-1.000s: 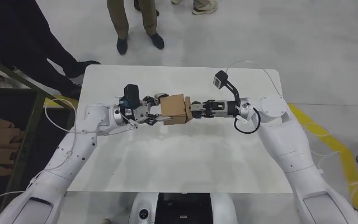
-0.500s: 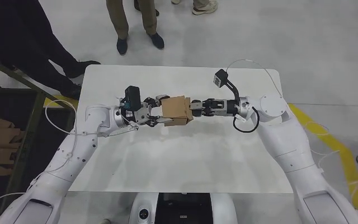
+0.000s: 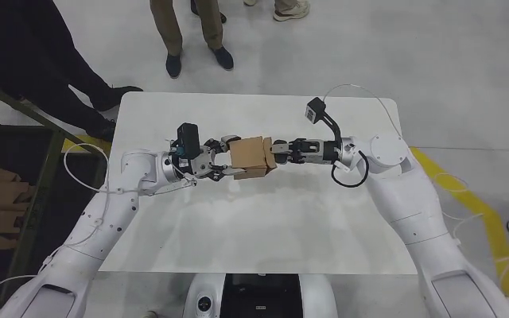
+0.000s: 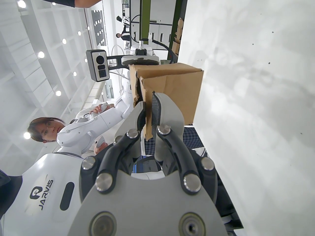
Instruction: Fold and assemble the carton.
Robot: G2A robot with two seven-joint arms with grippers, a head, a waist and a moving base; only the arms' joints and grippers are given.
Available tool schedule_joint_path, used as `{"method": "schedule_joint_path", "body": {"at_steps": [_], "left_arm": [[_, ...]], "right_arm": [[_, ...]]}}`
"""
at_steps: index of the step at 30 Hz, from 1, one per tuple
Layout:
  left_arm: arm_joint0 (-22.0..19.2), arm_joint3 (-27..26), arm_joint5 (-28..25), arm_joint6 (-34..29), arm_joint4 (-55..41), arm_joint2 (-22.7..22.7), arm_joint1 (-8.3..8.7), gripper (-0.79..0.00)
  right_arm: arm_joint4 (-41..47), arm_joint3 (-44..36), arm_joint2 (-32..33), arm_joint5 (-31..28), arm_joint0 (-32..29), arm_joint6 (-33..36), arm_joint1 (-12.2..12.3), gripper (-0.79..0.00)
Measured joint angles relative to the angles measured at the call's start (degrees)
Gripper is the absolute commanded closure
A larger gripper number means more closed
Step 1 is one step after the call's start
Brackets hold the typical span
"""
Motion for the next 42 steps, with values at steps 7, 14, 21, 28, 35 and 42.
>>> {"method": "schedule_joint_path", "body": {"at_steps": [7, 14, 21, 28, 35, 42], "left_arm": [[-0.19, -0.13, -0.25, -0.64, 0.71, 0.46, -0.24, -0.462], [-0.44, 0.07, -0.24, -0.69, 1.13, 0.72, -0.48, -0.465], [-0.69, 1.01, -0.12, -0.62, 0.77, 0.46, -0.65, -0.471], [-0.81, 2.19, 0.49, -0.48, 0.26, -0.27, -0.76, -0.477], [-0.77, 2.68, 1.02, -0.57, 0.09, -0.96, -0.83, -0.48], [-0.52, 2.52, 1.11, -0.91, 0.02, -1.19, -0.93, -0.483]], "right_arm": [[0.2, -0.16, -1.26, 0.25, 0.71, -0.1, -0.26, -0.034], [0.48, 0.46, -2.43, -0.05, 1.66, -0.36, -0.57, -0.04], [1.03, 0.72, -2.07, -0.79, 1.75, -0.41, -0.49, -0.099], [0.7, -0.97, -0.7, -0.47, 0.31, -0.09, 0.11, -0.108], [0.48, -2.22, -0.65, 0.01, -0.74, 0.04, 0.37, -0.012], [0.3, -2.76, -0.87, 0.2, -0.87, 0.2, 0.49, 0.0]]}}
